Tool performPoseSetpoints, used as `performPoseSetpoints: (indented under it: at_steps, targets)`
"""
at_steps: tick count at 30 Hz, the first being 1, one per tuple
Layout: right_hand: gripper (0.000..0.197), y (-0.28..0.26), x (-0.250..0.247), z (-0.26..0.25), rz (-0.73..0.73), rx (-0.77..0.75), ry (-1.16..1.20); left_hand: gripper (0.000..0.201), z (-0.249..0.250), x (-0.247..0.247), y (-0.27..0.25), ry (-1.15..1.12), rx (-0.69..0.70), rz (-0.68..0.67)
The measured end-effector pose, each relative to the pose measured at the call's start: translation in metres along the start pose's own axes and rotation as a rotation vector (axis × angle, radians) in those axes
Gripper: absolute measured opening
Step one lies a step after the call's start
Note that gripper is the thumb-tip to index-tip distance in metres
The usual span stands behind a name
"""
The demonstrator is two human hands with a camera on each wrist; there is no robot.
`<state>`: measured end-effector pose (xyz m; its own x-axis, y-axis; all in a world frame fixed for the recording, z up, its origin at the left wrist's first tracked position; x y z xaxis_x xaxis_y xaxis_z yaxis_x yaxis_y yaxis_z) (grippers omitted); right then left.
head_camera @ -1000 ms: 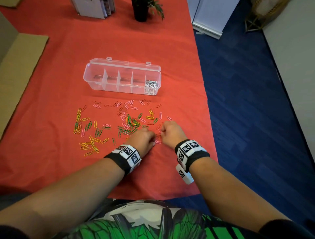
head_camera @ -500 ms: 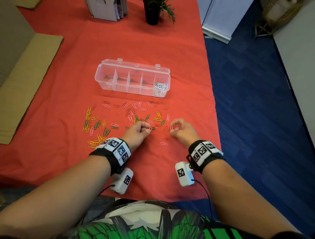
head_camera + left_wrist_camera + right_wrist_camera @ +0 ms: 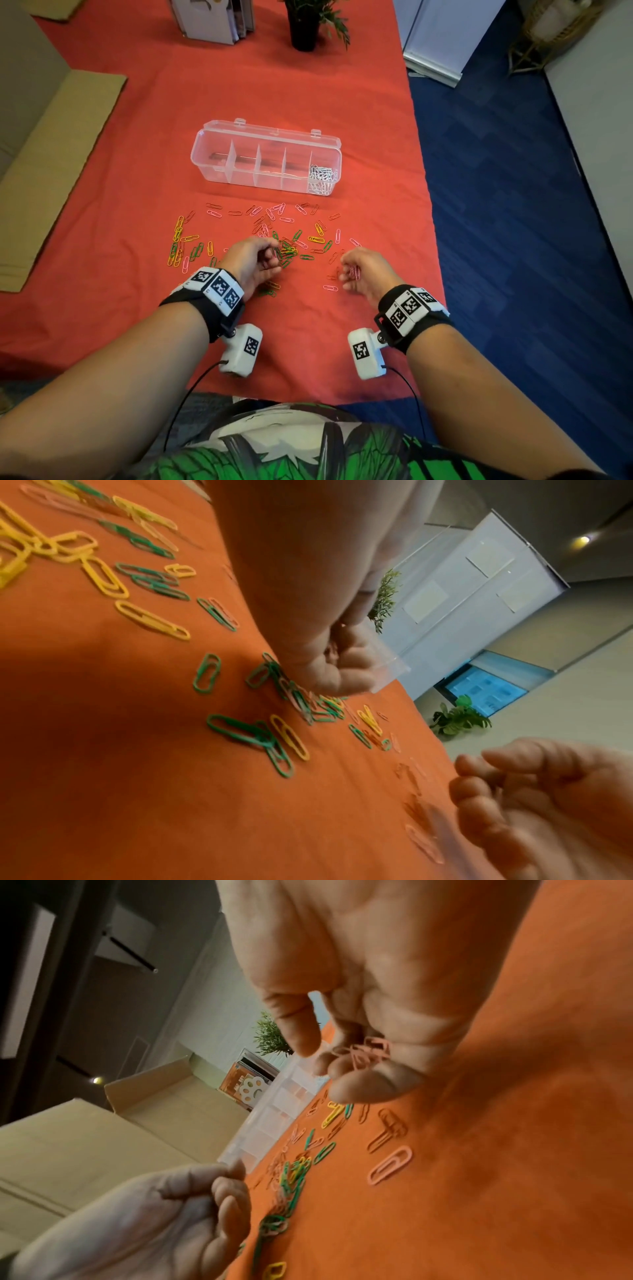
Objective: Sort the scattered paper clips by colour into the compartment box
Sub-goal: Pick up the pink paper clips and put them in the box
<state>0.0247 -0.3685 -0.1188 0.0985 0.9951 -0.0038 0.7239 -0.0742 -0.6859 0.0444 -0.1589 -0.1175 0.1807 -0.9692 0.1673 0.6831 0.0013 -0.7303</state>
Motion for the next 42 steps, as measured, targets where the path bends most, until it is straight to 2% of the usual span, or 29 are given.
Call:
performPoseSetpoints:
  at_steps: [1, 2, 4, 6, 9, 12, 14, 16, 18, 22, 25, 27, 29, 31, 33, 35, 36, 38, 42]
  targets:
    - [0.022, -0.002, 0.003, 0.003, -0.011, 0.001, -0.053, 0.024, 0.004, -0.008, 0.003, 0.073, 0.042, 0.048]
    - [0.023, -0.002, 0.005, 0.004, -0.018, -0.023, -0.205, 0.024, 0.009, -0.016, 0.006, 0.176, 0.086, 0.104]
    - [0.021, -0.002, 0.012, 0.000, -0.034, -0.155, -0.712, 0.020, 0.022, -0.031, 0.007, 0.427, 0.175, 0.217]
    - [0.009, -0.007, 0.025, -0.002, -0.029, -0.304, -1.101, 0.011, 0.036, -0.039, 0.003, 0.688, 0.283, 0.311]
    - [0.025, -0.016, 0.040, 0.005, 0.004, -0.420, -1.377, 0.013, 0.049, -0.037, -0.006, 0.986, 0.412, 0.357]
    - [0.032, -0.021, 0.052, 0.007, 0.029, -0.481, -1.513, 0.020, 0.053, -0.022, -0.006, 1.142, 0.518, 0.294]
    - [0.032, -0.020, 0.056, 0.006, 0.011, -0.493, -1.511, 0.026, 0.053, -0.013, -0.004, 1.219, 0.558, 0.242]
    - [0.025, -0.014, 0.058, 0.003, -0.041, -0.486, -1.394, 0.027, 0.050, -0.008, -0.001, 1.298, 0.564, 0.208]
    - [0.010, -0.010, 0.052, -0.006, -0.052, -0.423, -1.177, 0.024, 0.049, -0.008, 0.000, 1.342, 0.562, 0.201]
    - [0.018, 0.008, 0.028, -0.020, -0.003, -0.239, -0.645, 0.015, 0.044, -0.012, 0.003, 1.395, 0.540, 0.183]
    - [0.022, 0.020, 0.008, -0.022, 0.079, -0.086, -0.220, 0.019, 0.037, -0.014, 0.005, 1.411, 0.507, 0.155]
    - [0.021, 0.023, 0.004, -0.028, 0.094, -0.045, 0.058, 0.023, 0.036, -0.017, 0.006, 1.354, 0.486, 0.158]
    - [0.023, 0.032, -0.001, -0.034, 0.115, -0.054, 0.118, 0.022, 0.038, -0.021, 0.007, 1.244, 0.429, 0.146]
    - [0.023, 0.042, -0.006, -0.040, 0.171, -0.073, -0.094, 0.019, 0.035, -0.028, 0.008, 0.885, 0.289, 0.074]
    - [0.014, 0.045, -0.007, -0.057, 0.229, -0.125, -0.558, 0.021, 0.023, -0.028, 0.004, 0.356, 0.095, -0.049]
    - [0.027, 0.045, 0.000, -0.071, 0.262, -0.190, -1.017, 0.010, 0.019, -0.017, -0.005, 0.014, -0.006, -0.226]
    - [0.033, 0.044, 0.007, -0.076, 0.264, -0.221, -1.138, 0.008, 0.022, -0.013, -0.011, -0.077, -0.017, -0.295]
    - [0.039, 0.041, 0.017, -0.078, 0.287, -0.243, -1.268, 0.016, 0.028, -0.013, -0.016, -0.181, -0.019, -0.345]
    - [0.041, 0.047, 0.032, -0.065, 0.282, -0.228, -1.424, 0.026, 0.026, -0.022, -0.010, -0.221, -0.070, -0.280]
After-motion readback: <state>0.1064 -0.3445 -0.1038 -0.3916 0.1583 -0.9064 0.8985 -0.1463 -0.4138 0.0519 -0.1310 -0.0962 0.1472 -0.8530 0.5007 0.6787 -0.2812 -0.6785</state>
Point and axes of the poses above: each hand's wrist, its own y-axis towards the middle knuckle, its own x-axis out of the palm, z = x × y, the point moved 10 cm from there along y, towards the middle knuckle, and after that the axes turned 2 degrees about -x, right-handed, at the moved point
